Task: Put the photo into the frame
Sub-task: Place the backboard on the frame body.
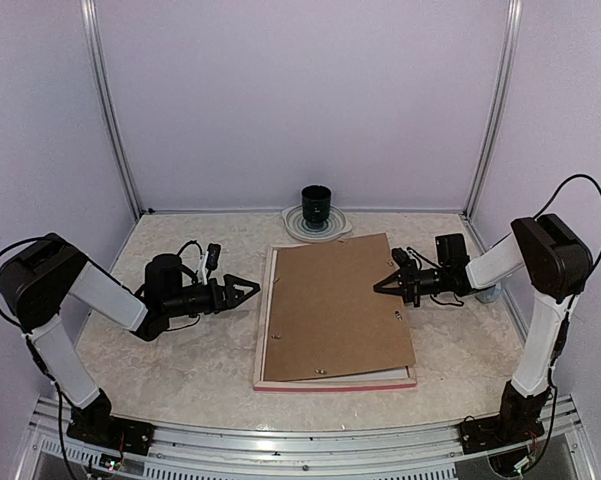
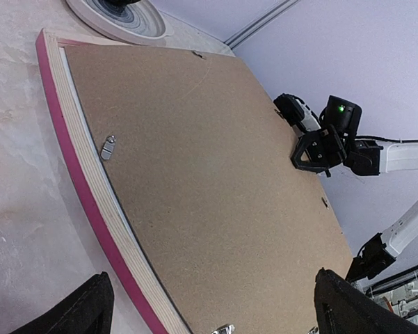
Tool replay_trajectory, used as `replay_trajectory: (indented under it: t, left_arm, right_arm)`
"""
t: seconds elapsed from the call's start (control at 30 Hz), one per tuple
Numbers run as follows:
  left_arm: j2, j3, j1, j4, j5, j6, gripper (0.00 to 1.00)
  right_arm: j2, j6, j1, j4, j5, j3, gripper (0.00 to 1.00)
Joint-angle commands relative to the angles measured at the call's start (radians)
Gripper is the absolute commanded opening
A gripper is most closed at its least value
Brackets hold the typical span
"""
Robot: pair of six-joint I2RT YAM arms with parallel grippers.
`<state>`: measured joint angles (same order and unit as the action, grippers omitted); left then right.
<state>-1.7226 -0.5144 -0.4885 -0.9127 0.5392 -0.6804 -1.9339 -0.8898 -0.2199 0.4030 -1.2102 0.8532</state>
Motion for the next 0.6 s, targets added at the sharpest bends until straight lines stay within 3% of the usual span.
replay_trajectory:
  t: [0.0,0.57]
  left_arm:
    - [-0.009,-0.009,0.007,-0.026,0.013,-0.001,0.99]
    - [-0.036,-0.018,0.004,-0.037,0.029,-0.013,0.99]
  right_arm:
    - [0.024,0.032,-0.009,-0.015,-0.028,0.004,0.0]
    - [-0.032,0.066,-0.044,-0.047,0.004,0.06,0.0]
